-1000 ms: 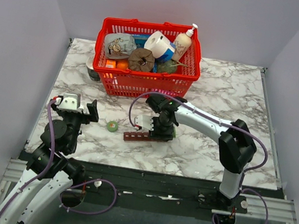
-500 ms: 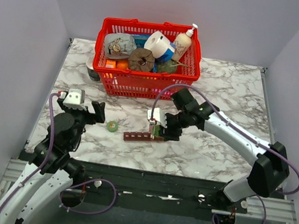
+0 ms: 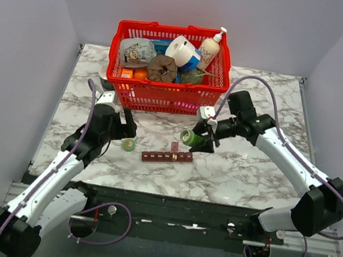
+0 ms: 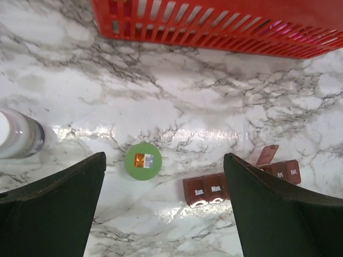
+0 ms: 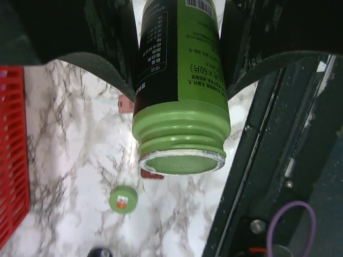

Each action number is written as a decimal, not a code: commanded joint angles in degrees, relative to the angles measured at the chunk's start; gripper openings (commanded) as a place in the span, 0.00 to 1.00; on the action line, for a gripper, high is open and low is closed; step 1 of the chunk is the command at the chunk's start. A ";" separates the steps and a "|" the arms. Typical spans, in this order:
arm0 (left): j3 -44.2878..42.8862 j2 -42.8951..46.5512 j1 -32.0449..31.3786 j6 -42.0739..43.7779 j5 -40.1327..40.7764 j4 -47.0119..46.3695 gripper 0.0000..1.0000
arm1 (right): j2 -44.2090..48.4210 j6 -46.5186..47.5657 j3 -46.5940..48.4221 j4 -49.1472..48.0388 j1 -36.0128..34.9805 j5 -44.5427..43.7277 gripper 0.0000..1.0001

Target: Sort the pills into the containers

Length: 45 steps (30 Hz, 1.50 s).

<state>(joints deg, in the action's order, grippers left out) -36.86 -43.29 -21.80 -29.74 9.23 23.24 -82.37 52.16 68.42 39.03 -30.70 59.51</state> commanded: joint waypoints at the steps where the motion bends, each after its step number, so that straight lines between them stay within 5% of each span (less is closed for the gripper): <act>1: -1.99 -6.45 3.87 -4.28 -11.43 0.49 0.97 | 5.01 4.61 -1.18 -6.66 2.48 12.82 0.01; 4: -1.64 -8.74 4.31 -4.45 -12.40 -0.57 0.97 | 11.16 -6.07 -5.65 -24.03 2.66 10.64 0.01; 9: -0.49 -10.94 4.57 -4.72 -13.36 -2.59 0.97 | 18.73 -43.42 -17.53 -63.12 2.66 0.27 0.01; 13: 2.22 -14.01 4.58 -6.99 -13.98 -5.31 0.94 | 21.97 -58.29 -23.05 -70.47 2.40 -4.57 0.00; 18: 2.59 -22.53 2.83 -9.64 -11.88 -6.73 0.89 | 26.29 -53.05 -28.69 -67.09 2.05 -7.20 0.01; 24: -6.64 -32.81 -4.29 -8.32 5.85 3.99 0.91 | 27.61 -52.78 -31.95 -67.59 2.05 -7.04 0.00; 31: -9.19 -37.22 -8.07 -9.11 13.43 7.96 0.91 | 28.05 -53.57 -33.53 -68.73 2.05 -7.83 0.01; 45: -6.73 -41.00 -6.94 -9.55 10.11 4.18 0.80 | 29.54 -50.93 -34.50 -64.96 2.13 -6.77 0.00</act>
<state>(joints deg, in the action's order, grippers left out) -44.97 -83.50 -29.43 -38.24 19.73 29.10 -54.17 -0.47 34.11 -25.56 -28.40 52.95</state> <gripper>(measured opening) 0.822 0.594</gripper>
